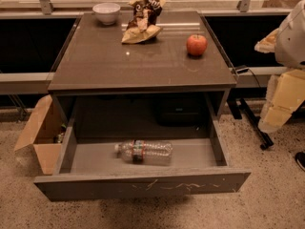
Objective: Pick water bottle from top drawer and place on counter
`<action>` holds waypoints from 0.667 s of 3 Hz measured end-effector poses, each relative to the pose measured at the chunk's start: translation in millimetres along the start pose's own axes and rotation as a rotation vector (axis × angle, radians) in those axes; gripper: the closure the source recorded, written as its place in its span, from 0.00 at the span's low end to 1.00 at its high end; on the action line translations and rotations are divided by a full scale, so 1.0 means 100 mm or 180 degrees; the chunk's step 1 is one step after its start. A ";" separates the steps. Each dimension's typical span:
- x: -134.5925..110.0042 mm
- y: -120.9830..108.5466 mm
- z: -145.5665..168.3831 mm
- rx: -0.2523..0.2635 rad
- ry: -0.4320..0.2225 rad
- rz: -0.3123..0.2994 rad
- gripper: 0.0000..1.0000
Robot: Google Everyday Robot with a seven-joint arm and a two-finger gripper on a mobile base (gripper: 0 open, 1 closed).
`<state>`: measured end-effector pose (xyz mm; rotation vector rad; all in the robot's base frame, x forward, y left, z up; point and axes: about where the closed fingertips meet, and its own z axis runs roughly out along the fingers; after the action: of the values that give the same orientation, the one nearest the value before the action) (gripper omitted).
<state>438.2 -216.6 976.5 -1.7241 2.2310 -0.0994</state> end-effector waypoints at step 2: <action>-0.02 -0.01 0.01 -0.0011 -0.0023 0.0015 0.00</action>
Offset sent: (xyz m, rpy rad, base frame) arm 0.0045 0.0045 -0.0076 0.0267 0.0308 -0.0047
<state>439.8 -214.6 975.9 -1.7181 2.2312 -0.0880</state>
